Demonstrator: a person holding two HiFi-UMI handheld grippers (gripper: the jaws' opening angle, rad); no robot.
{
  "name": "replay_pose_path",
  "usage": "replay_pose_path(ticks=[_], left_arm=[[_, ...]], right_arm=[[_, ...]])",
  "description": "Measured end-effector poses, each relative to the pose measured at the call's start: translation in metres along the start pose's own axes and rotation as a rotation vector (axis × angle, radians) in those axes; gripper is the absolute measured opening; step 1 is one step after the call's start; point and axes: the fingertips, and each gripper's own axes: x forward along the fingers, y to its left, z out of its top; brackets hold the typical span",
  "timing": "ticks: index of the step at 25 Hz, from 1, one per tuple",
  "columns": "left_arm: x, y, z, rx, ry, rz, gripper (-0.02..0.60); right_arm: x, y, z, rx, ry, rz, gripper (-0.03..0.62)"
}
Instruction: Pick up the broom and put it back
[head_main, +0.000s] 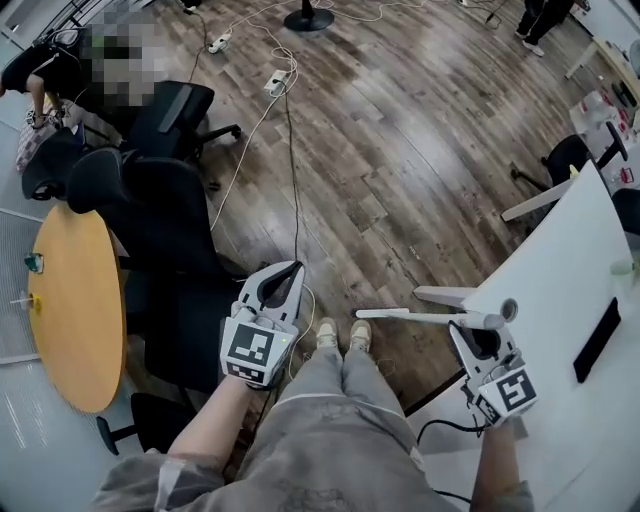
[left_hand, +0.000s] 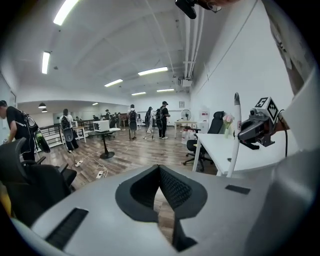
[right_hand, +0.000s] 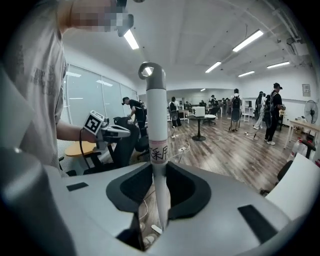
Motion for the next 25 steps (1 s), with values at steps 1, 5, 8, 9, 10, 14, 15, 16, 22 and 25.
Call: replay_pose_path(ticks=[1,5,8,9,10,14,15,16,22,25], left_arm=[[0.003,-0.003,-0.012,-0.003,0.023,-0.008,0.017],[0.020,-0.008,-0.058,-0.018,0.102,-0.032,0.017],[0.038,-0.009,-0.089,-0.021,0.137,-0.042,0.017],[0.045,-0.009,-0.098,-0.019,0.145,-0.044,0.017],[0.051,-0.007,-0.108,-0.017,0.151,-0.046,0.017],[0.083,0.007,-0.143,-0.009,0.161,-0.049,0.017],[0.092,0.013,-0.152,-0.008,0.164,-0.047,0.017],[0.101,0.018,-0.161,-0.009,0.165,-0.042,0.017],[0.158,0.051,-0.205,-0.006,0.145,-0.015,0.017],[0.186,0.067,-0.215,-0.006,0.127,-0.013,0.017]], right_arm=[[0.003,-0.002,-0.015,0.005,0.031,-0.004,0.104],[0.032,-0.015,-0.063,0.022,0.125,-0.017,0.106],[0.062,-0.025,-0.094,0.026,0.163,-0.020,0.104],[0.073,-0.028,-0.105,0.025,0.177,-0.020,0.104],[0.084,-0.032,-0.116,0.027,0.188,-0.021,0.105],[0.134,-0.064,-0.134,0.063,0.145,-0.066,0.104],[0.148,-0.075,-0.129,0.065,0.117,-0.076,0.104],[0.163,-0.085,-0.124,0.062,0.094,-0.077,0.103],[0.266,-0.141,-0.105,0.093,0.030,-0.030,0.101],[0.316,-0.160,-0.102,0.104,0.055,0.008,0.100]])
